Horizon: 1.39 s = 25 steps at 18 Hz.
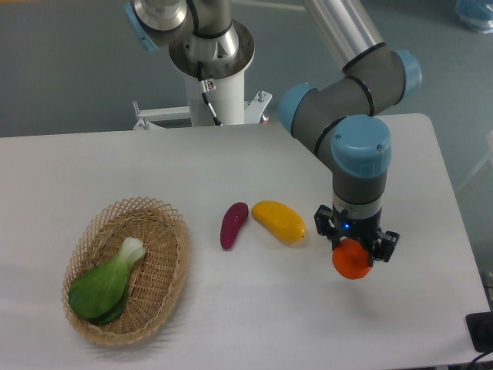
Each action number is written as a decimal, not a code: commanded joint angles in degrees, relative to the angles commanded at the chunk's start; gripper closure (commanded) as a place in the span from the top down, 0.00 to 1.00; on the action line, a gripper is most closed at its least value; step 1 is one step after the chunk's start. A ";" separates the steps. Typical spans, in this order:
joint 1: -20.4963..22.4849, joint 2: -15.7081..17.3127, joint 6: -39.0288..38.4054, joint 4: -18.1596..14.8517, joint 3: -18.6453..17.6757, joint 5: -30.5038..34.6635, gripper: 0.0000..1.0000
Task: Place the orange on the table
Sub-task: 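Carry the held orange toward the purple eggplant and lower it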
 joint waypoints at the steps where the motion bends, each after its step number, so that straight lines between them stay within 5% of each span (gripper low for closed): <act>1: 0.00 0.00 0.00 0.00 -0.09 0.00 0.45; 25: -5.36 -1.05 -3.34 1.05 -4.83 0.26 0.45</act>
